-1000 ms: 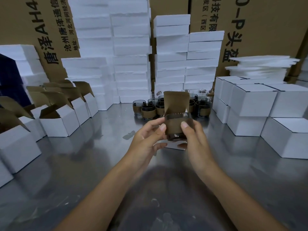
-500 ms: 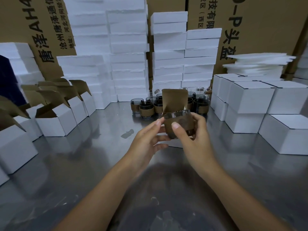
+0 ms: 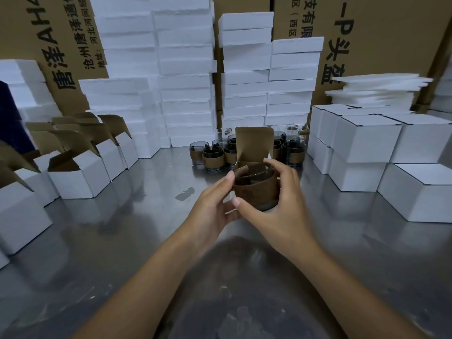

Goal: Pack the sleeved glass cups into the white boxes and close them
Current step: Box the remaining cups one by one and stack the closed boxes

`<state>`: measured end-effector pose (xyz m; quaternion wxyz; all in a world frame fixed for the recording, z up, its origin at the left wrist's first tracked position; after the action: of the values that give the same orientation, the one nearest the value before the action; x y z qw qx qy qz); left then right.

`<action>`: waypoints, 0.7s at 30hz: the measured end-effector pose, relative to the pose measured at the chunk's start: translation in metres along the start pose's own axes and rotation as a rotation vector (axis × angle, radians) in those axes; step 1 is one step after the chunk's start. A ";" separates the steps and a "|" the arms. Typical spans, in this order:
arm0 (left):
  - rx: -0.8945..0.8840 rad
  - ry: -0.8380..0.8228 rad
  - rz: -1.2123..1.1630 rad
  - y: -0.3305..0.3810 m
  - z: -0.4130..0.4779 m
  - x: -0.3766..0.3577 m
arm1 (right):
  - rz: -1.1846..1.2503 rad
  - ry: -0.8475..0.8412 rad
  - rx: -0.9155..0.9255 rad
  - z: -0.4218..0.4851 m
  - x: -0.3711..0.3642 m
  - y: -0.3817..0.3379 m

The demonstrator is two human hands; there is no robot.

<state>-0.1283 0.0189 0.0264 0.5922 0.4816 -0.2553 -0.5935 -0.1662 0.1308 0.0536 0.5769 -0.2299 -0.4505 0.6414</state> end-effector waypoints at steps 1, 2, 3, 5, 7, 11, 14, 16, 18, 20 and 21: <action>-0.014 -0.013 0.007 0.002 0.000 0.000 | -0.003 -0.005 0.003 0.000 0.000 -0.001; -0.027 -0.027 0.012 0.003 0.000 -0.001 | -0.006 -0.010 0.008 0.000 -0.001 0.000; -0.040 -0.041 0.012 0.005 0.000 -0.001 | -0.007 -0.012 0.011 0.001 -0.001 0.000; -0.067 -0.058 -0.015 0.008 -0.001 -0.001 | -0.006 -0.008 0.012 0.002 -0.001 0.002; -0.095 -0.063 -0.050 0.011 -0.001 -0.001 | -0.002 -0.005 0.013 0.003 -0.001 0.003; -0.125 -0.059 -0.076 0.011 0.000 -0.001 | 0.008 -0.024 0.015 0.004 -0.002 0.003; -0.130 -0.060 -0.080 0.010 0.001 -0.001 | 0.009 -0.029 0.015 0.005 -0.003 0.005; -0.135 -0.057 -0.076 0.009 0.001 -0.001 | 0.011 -0.030 0.021 0.004 -0.003 0.005; -0.141 -0.057 -0.081 0.009 0.001 -0.001 | 0.012 -0.029 0.031 0.004 -0.002 0.004; -0.146 -0.054 -0.082 0.009 0.001 0.000 | 0.012 -0.036 0.038 0.003 -0.002 0.002; -0.148 -0.053 -0.080 0.010 0.001 0.000 | 0.009 -0.037 0.041 0.003 -0.002 0.002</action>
<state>-0.1251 0.0170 0.0354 0.5950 0.4302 -0.2069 -0.6466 -0.1691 0.1279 0.0534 0.5701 -0.2080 -0.4467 0.6574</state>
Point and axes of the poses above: each hand's wrist, its own z-axis towards the middle knuckle, its own x-axis out of the back of the hand, y = z × x, the point moved 8 cm from there along z, towards the middle knuckle, and after that the axes turned 14 degrees about -x, right-handed, at the moved point
